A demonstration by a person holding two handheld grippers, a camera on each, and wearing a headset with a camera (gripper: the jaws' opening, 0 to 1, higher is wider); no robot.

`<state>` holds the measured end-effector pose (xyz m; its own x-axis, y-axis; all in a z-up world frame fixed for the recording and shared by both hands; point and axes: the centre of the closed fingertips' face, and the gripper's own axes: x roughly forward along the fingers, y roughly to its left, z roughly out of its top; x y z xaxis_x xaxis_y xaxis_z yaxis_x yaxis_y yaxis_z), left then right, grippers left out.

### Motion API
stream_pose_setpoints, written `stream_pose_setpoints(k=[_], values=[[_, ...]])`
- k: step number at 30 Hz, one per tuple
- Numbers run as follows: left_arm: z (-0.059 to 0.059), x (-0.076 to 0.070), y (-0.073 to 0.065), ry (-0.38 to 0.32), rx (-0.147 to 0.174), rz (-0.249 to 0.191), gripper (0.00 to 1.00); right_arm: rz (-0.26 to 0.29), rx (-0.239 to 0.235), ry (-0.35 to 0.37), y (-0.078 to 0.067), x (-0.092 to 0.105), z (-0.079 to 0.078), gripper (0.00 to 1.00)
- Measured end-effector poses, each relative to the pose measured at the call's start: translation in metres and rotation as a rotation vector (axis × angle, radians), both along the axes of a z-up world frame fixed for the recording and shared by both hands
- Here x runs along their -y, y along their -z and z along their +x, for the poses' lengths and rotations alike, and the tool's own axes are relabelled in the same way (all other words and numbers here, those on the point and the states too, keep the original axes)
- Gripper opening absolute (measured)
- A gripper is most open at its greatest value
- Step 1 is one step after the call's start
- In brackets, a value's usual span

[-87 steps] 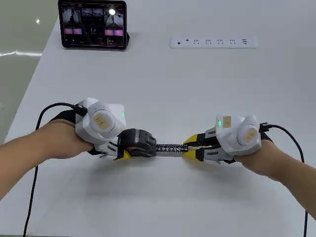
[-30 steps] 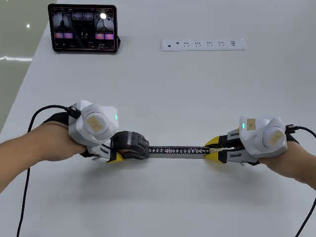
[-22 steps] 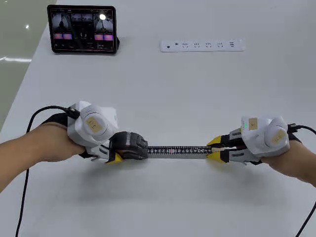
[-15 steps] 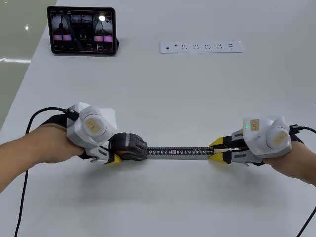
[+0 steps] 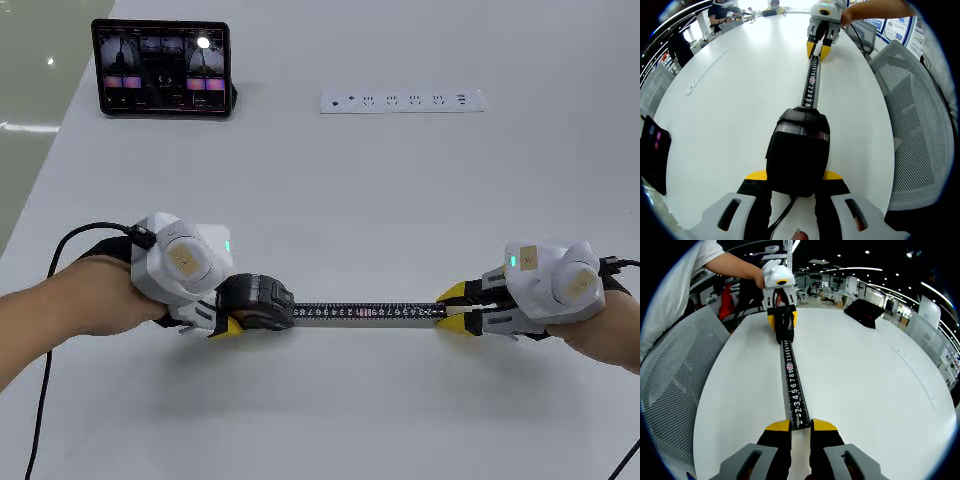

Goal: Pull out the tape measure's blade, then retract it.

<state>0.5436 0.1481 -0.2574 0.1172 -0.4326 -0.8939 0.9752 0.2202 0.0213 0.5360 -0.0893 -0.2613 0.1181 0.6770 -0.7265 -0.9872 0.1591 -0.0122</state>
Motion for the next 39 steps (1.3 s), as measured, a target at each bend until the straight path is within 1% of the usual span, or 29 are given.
stream_pose_setpoints(k=[13,28,35,37,39], values=[[0.0,0.0,-0.001,0.0,-0.001,-0.001,0.28,-0.024,0.001,0.01,0.001,0.012,0.0,0.09],[0.002,-0.002,0.0,0.002,-0.001,0.0,0.28,-0.051,0.003,0.015,-0.002,0.027,-0.001,0.09],[0.002,-0.002,0.001,0.002,0.0,0.0,0.28,-0.069,0.004,0.014,-0.002,0.035,-0.001,0.09],[0.002,-0.002,0.001,0.003,-0.001,0.002,0.28,-0.085,-0.001,0.017,-0.001,0.04,-0.002,0.09],[0.001,-0.002,0.001,0.004,-0.001,0.002,0.28,-0.083,0.0,0.018,-0.002,0.042,-0.002,0.09]])
